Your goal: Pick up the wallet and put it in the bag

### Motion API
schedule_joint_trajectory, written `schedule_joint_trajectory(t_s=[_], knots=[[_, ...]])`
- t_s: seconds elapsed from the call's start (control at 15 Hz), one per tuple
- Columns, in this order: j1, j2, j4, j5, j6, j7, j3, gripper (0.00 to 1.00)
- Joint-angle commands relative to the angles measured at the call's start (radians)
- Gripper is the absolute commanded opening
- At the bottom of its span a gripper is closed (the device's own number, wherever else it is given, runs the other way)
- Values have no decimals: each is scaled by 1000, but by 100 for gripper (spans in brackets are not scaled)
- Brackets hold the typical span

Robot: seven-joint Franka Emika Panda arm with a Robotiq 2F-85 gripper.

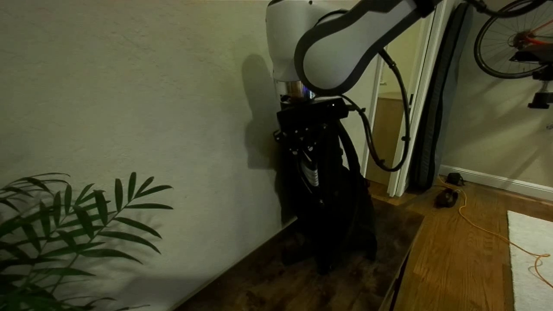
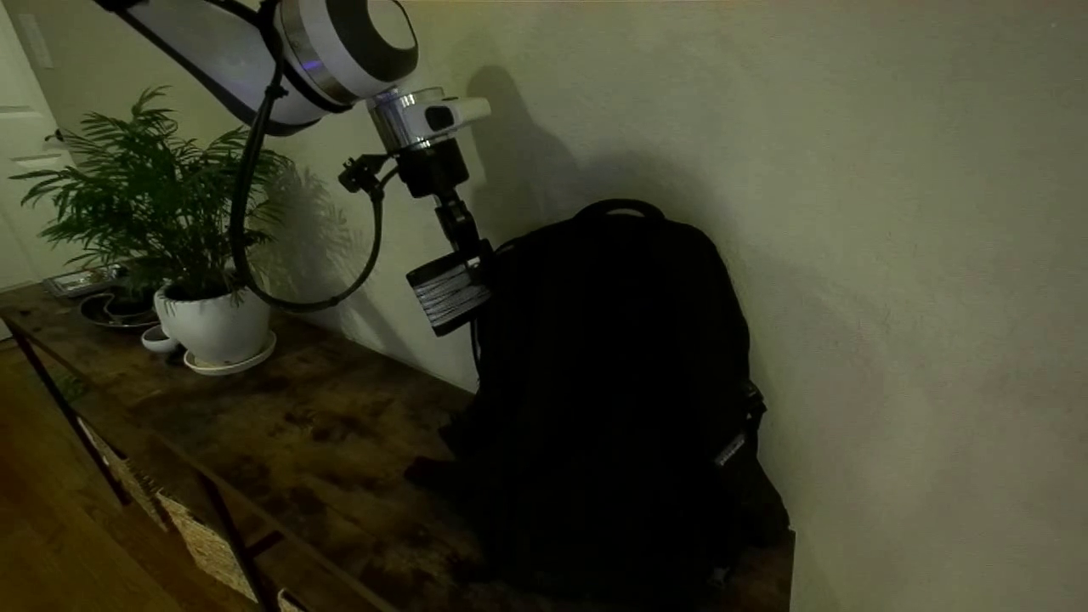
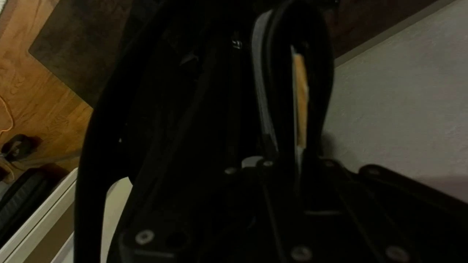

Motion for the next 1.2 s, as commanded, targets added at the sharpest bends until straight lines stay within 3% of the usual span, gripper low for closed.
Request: schedule_joint_trajectory(t_s=[0.0,0.53,1.13], knots=[[15,22,23,-42,35,28,-30,4],[44,48,57,-169,46,60,-81,4],[50,90,55,-358,109,233,-131,4]])
